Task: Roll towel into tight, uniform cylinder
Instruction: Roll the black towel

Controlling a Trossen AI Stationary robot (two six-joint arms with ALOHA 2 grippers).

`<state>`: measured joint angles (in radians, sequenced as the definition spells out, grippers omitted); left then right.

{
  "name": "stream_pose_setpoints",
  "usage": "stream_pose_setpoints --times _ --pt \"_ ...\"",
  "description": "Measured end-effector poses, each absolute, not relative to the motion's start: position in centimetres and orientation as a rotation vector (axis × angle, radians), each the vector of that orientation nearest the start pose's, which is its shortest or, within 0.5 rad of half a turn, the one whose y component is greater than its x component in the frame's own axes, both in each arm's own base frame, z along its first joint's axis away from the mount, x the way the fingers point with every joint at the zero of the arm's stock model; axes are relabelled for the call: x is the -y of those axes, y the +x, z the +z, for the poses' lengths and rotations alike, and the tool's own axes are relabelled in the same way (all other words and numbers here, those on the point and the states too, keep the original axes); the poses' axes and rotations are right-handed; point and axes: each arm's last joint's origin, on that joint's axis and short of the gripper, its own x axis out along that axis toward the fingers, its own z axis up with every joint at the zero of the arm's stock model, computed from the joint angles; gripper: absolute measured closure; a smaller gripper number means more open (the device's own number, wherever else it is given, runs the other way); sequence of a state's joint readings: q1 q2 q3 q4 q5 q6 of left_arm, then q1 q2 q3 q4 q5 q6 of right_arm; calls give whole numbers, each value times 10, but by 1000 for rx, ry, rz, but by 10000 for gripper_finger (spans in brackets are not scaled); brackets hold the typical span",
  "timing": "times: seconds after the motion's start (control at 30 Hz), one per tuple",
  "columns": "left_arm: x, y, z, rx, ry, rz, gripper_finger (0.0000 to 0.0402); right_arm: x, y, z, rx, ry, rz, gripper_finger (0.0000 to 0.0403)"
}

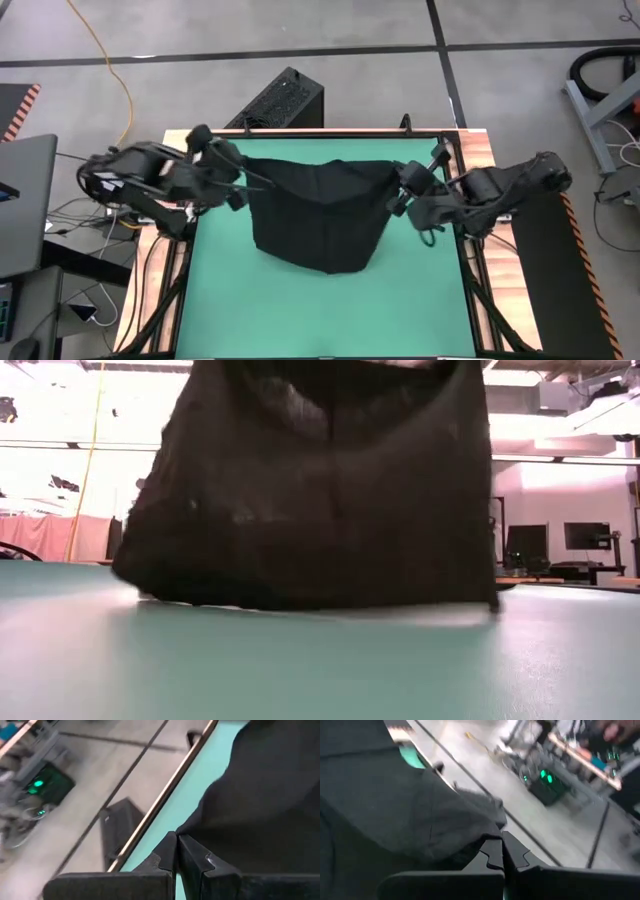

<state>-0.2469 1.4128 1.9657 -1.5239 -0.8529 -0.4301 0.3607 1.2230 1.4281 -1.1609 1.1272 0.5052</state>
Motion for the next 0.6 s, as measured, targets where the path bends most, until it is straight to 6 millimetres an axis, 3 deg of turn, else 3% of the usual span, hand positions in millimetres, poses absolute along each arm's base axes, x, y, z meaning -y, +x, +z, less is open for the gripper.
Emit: stream_pose_setpoints --times 0.3,0.6 --pt "-3 237 410 -898 229 809 401 -17 213 334 -677 -189 -984 401" --pt "-45 260 366 -966 394 838 401 16 213 309 -779 -278 -1123 401"
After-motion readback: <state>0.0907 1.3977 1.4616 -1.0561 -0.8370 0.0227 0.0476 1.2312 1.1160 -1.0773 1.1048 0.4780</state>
